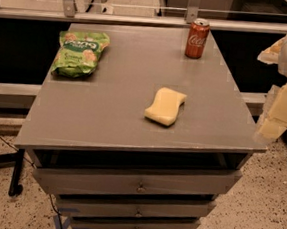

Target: Knock coke can over

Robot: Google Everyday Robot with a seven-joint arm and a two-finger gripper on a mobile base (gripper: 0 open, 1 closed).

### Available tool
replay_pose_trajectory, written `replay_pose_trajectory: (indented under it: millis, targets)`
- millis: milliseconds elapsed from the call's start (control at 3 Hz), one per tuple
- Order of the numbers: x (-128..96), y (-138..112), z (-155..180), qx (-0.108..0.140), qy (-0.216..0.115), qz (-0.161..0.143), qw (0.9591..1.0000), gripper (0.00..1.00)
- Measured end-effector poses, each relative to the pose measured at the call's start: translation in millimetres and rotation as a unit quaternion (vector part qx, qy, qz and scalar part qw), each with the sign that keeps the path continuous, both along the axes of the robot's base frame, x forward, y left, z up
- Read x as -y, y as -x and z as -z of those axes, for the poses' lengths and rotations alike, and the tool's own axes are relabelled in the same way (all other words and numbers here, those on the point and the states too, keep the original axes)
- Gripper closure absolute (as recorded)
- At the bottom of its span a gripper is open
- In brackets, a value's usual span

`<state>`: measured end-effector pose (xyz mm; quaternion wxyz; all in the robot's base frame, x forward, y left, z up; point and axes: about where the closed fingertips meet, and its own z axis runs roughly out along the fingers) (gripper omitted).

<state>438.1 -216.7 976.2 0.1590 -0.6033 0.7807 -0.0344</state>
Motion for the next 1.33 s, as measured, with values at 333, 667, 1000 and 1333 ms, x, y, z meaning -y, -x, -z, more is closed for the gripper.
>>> replay_pose_trajectory:
  millis: [333, 667, 1000, 1333]
  targets:
    - [0, 0, 0, 0.0, 0.0, 0.0, 1.0, 0.0]
    - [-9, -1, -6, 0.046, 0.023, -0.028, 0.9983, 0.0]
    - [-36, -15, -39, 0.149, 0.045, -0.104, 0.9823, 0.0]
    - [-67, -43, -82, 0.246, 0.03, -0.173, 0.9532, 0.0]
